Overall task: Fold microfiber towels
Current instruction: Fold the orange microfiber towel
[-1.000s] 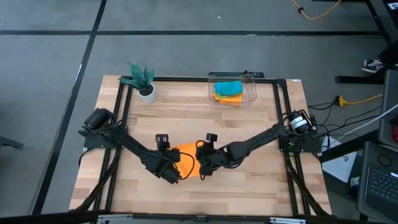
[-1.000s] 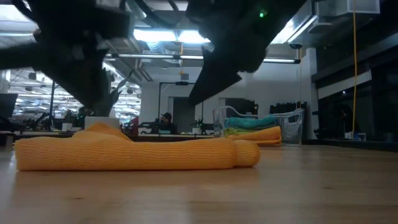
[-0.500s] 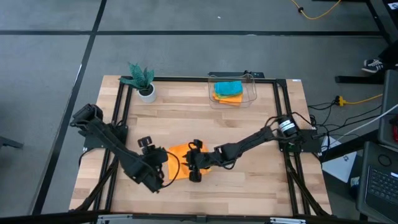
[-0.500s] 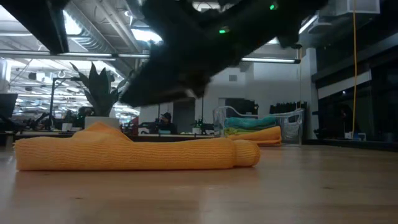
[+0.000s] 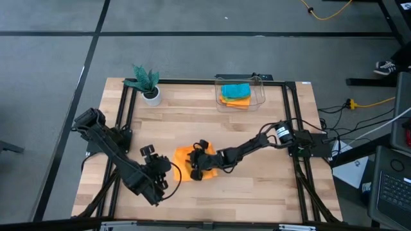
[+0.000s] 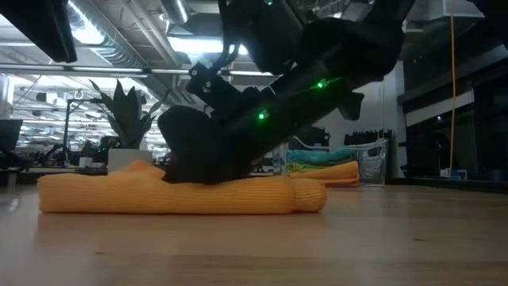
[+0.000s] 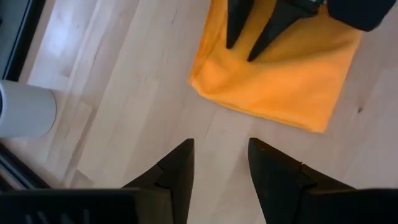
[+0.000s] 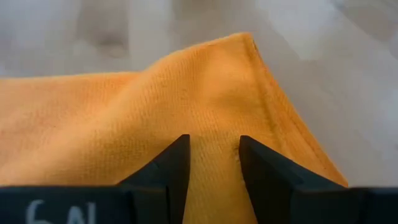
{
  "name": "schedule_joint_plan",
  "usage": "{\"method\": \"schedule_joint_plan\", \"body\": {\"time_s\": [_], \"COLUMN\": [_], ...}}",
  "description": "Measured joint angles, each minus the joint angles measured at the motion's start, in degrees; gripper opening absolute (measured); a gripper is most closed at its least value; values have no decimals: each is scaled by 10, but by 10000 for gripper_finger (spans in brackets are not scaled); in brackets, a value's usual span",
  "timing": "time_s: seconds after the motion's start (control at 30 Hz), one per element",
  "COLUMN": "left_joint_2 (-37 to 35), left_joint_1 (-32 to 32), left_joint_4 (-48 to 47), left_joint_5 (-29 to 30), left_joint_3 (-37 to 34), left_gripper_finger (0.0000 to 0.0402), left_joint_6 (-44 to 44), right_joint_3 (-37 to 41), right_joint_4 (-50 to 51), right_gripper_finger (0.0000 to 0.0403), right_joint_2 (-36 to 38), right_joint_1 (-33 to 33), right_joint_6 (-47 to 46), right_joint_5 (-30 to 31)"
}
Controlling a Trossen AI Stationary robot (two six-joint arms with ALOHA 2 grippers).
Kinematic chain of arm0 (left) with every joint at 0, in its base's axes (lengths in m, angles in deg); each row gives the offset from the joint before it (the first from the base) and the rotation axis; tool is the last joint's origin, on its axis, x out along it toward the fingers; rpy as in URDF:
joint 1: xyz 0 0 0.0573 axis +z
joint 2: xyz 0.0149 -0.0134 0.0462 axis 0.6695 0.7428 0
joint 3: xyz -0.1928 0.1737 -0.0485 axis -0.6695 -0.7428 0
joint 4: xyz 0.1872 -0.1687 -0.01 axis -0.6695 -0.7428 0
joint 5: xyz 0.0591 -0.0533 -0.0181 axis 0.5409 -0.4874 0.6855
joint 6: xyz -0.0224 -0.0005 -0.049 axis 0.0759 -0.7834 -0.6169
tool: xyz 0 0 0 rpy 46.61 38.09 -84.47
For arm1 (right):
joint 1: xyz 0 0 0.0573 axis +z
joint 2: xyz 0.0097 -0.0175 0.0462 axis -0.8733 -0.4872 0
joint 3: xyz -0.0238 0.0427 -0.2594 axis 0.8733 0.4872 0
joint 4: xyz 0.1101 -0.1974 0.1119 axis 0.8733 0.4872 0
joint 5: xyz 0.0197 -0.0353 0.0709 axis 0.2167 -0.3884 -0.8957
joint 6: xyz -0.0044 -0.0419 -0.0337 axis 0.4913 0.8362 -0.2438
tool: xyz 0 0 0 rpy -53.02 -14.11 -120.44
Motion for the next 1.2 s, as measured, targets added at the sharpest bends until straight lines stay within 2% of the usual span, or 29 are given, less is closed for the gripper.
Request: {"method": "schedule_joint_plan", "body": {"time_s": [0.27, 0.37, 0.5, 0.67, 0.87, 1.07, 1.2], "left_joint_2": [0, 0, 6, 6, 6, 6, 6], "left_joint_1": [6, 13, 22, 22, 32, 47, 55], "left_joint_4": [24, 145, 328, 454, 592, 612, 613], "left_joint_5": [0, -3, -16, 39, 33, 7, -5], "left_joint_3": [-1, -24, -92, -189, -289, -311, -311], "left_gripper_finger": [143, 143, 143, 139, 135, 135, 135], "left_joint_6": [0, 34, 100, 93, 77, 80, 80], "right_joint_3": [-22, -30, -30, -30, -31, -31, -31], "right_joint_4": [1, 3, 3, -6, -11, -11, -15], "right_gripper_finger": [142, 142, 142, 142, 142, 142, 142], "right_joint_2": [23, 24, 24, 24, 23, 12, -10], "right_joint_1": [8, 9, 7, 0, -13, -25, -32], "right_joint_6": [60, 74, 71, 72, 58, 59, 54], "right_joint_5": [56, 61, 61, 59, 26, 23, -9]}}
